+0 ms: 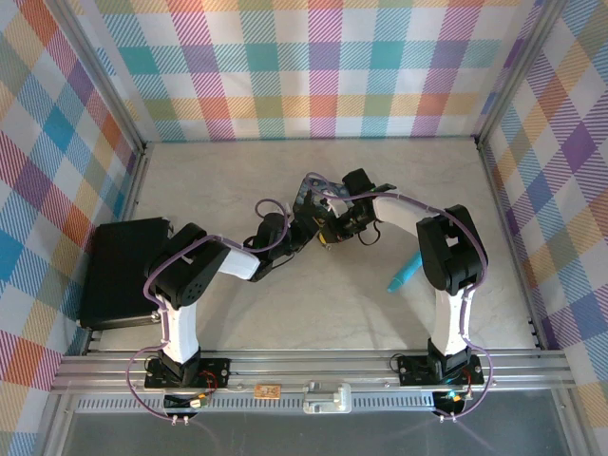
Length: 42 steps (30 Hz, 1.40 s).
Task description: Unlock a padlock with a key
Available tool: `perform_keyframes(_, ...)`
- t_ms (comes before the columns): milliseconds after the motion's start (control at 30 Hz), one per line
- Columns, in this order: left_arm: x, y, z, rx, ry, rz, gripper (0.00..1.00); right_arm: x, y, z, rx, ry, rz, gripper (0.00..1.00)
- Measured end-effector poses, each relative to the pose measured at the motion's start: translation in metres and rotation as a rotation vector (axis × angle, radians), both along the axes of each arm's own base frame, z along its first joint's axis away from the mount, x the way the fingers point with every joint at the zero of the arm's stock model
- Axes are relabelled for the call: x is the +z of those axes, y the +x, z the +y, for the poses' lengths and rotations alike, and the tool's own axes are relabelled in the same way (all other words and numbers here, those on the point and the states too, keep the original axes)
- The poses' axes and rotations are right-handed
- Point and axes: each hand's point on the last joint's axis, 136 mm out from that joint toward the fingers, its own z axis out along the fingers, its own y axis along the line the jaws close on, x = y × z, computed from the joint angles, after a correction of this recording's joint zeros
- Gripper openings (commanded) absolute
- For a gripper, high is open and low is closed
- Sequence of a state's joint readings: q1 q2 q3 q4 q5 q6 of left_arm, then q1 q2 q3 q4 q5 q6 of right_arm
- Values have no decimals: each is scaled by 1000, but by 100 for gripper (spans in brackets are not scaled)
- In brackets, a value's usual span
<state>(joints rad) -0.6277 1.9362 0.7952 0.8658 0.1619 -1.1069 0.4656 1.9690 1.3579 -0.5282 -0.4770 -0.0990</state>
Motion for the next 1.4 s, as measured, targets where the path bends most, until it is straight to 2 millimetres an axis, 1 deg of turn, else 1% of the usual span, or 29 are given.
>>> perform_keyframes(67,2,1,-5,-3,-5,-5,30,0,0,0,0,-1,1,0)
perform_keyframes(200,2,1,-7,-4,-6,-6,29,-1,0,0,1,2,3,0)
perform_keyframes(367,-3,5,-8,5,2,2,10,-1,0,0,0,1,1,0)
perform_keyframes(533,-4,7,-10,7,-5,4,1,-4,2,-1,-5,-9,2,0)
perform_keyframes(600,-5,7,-10,8,-6,7,0,-5,2,-1,-6,-10,2,0)
perform_keyframes(633,-5,7,-10,9,-6,7,0,-5,2,-2,-6,-11,0,3)
perform_keyframes(767,-6,8,-10,14,-11,8,0,-6,2,-2,-31,-16,16,39)
perform_keyframes(833,-8,10,-8,29,-1,7,0,-5,-1,-4,-57,-16,39,48)
perform_keyframes(933,-9,12,-5,46,5,3,0,7,-4,-10,-134,-16,50,54)
perform_keyframes(1000,-10,13,-4,58,10,2,0,21,-7,-16,-201,-13,52,56)
perform_keyframes(1033,-10,13,-4,62,11,-1,0,30,-7,-20,-246,-12,50,59)
perform_keyframes(1067,-10,14,-3,70,12,-3,0,37,-6,-25,-293,-10,43,66)
perform_keyframes(1167,-9,15,0,93,12,-11,0,54,5,-45,-453,-9,11,77)
perform_keyframes(1267,-10,16,4,116,13,-14,0,57,21,-59,-581,-21,-13,78)
perform_keyframes(1400,-10,17,7,148,8,-20,0,49,41,-73,-717,-47,-28,78)
